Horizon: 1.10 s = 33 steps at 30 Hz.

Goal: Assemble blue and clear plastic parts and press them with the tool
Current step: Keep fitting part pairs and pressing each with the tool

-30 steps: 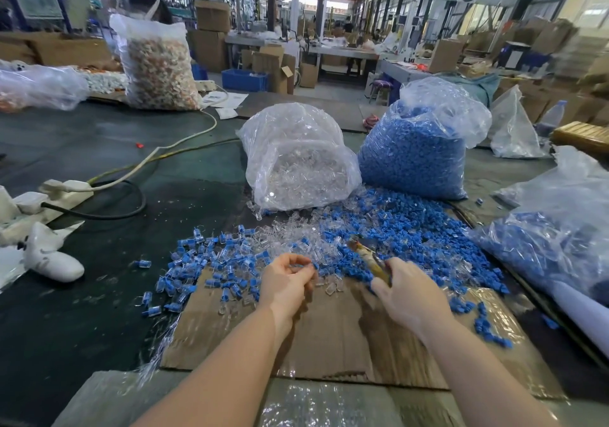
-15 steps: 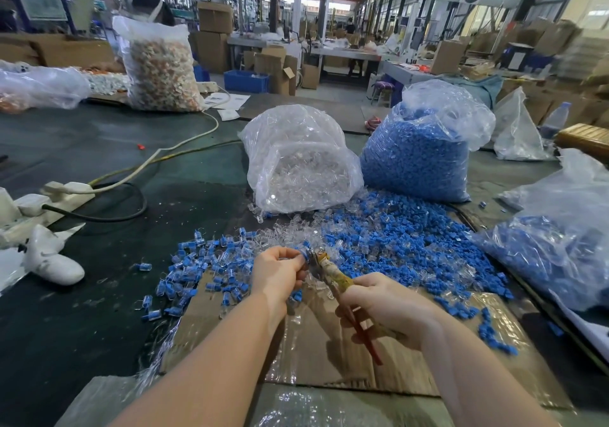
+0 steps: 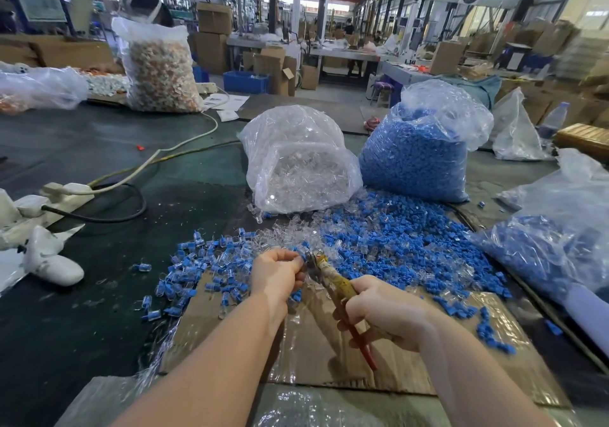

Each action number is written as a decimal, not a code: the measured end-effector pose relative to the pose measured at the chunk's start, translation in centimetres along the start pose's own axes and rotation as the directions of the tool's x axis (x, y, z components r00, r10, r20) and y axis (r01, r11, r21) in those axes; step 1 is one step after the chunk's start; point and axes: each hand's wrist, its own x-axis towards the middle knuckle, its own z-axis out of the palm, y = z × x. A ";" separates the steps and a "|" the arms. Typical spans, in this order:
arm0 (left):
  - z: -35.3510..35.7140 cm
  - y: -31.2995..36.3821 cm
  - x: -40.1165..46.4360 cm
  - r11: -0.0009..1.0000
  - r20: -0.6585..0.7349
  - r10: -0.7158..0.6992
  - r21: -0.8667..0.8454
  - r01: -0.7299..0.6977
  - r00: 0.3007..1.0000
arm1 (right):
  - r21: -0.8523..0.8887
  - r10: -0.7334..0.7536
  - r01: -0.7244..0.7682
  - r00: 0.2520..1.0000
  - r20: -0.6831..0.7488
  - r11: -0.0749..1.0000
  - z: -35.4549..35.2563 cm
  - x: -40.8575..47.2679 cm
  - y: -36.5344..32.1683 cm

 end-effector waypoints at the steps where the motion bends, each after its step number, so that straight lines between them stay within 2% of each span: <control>1: 0.0 0.0 -0.1 1.000 -0.003 0.008 0.009 -0.008 1.000 | -0.016 0.002 -0.002 1.000 -0.004 1.000 0.0 0.1 0.1; 4: 0.1 0.0 -0.2 1.000 -0.013 0.008 0.016 -0.008 1.000 | -0.071 0.015 -0.015 1.000 -0.011 0.997 0.2 0.0 0.0; 7: 0.1 0.2 -0.4 0.999 -0.006 -0.034 -0.022 0.033 0.999 | -0.048 -0.006 0.006 1.000 0.004 0.999 0.2 -0.2 -0.1; 10: 0.1 0.4 -0.6 1.000 -0.006 0.009 0.029 -0.009 1.000 | 0.007 -0.026 0.026 0.999 0.022 1.000 0.1 -0.5 -0.2; 14: 0.2 0.5 -0.7 0.995 -0.025 0.059 0.088 -0.056 0.998 | -0.004 -0.041 0.041 0.999 0.027 0.999 0.2 -0.7 -0.3; 18: 0.3 0.6 -0.8 0.992 -0.024 0.070 0.108 -0.067 0.997 | 0.004 -0.044 0.044 0.999 0.008 0.999 0.2 -0.6 -0.3; 28: 0.5 0.1 -0.9 0.992 -0.032 0.067 0.107 -0.063 0.997 | -0.106 -0.079 0.073 0.995 -0.054 0.992 0.6 -0.5 -0.1; 33: 0.7 0.0 -0.9 0.994 -0.040 0.067 0.090 -0.063 0.997 | -0.064 -0.068 0.064 0.996 -0.063 0.996 0.8 -0.4 0.2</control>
